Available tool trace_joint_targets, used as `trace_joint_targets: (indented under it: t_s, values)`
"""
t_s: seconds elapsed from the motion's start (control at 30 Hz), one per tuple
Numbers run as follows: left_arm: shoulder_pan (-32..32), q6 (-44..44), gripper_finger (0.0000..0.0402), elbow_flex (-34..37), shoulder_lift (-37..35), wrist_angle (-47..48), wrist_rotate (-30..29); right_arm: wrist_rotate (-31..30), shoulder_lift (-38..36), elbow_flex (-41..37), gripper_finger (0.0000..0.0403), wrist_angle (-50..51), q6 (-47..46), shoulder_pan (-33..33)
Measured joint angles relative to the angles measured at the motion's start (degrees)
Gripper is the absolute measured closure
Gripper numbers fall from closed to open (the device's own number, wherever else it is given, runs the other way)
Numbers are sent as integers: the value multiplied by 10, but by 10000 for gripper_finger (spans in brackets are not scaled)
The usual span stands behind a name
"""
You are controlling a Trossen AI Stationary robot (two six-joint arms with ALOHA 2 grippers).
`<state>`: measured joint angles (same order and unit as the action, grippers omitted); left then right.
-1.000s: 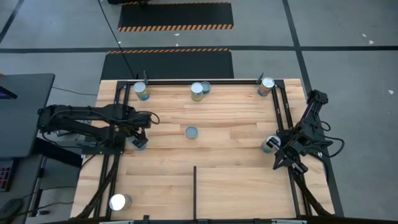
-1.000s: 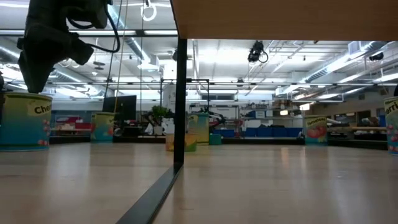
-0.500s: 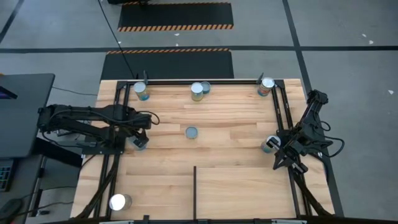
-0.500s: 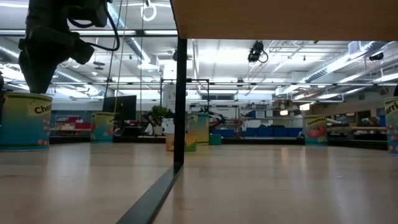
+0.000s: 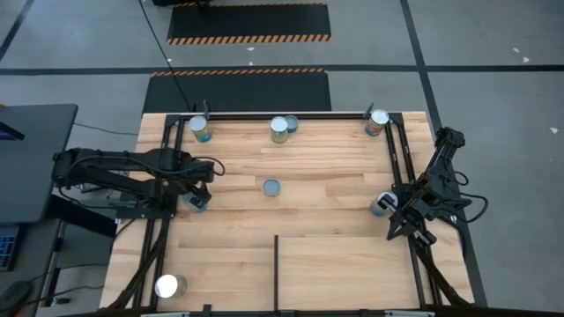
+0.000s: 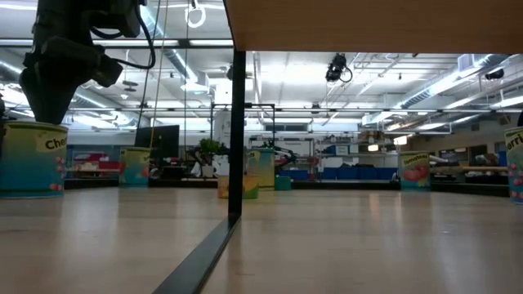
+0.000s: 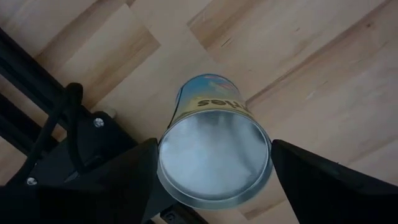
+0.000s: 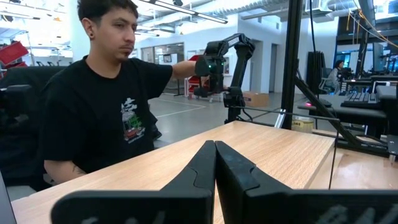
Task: Pick and place cans onto a shelf
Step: Put the left canned cherries on the shelf
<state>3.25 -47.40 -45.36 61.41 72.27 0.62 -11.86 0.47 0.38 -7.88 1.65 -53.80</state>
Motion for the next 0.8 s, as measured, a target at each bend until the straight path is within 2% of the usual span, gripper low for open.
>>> trace_joint_targets:
  t_s: [0.67,0.8]
  values:
    - [0,13,84,3,-3,-34,-11,0,0,0,387,-2,0,0]
    - [1,14,101,5,-3,-27,-16,0,0,0,387,-2,0,0]
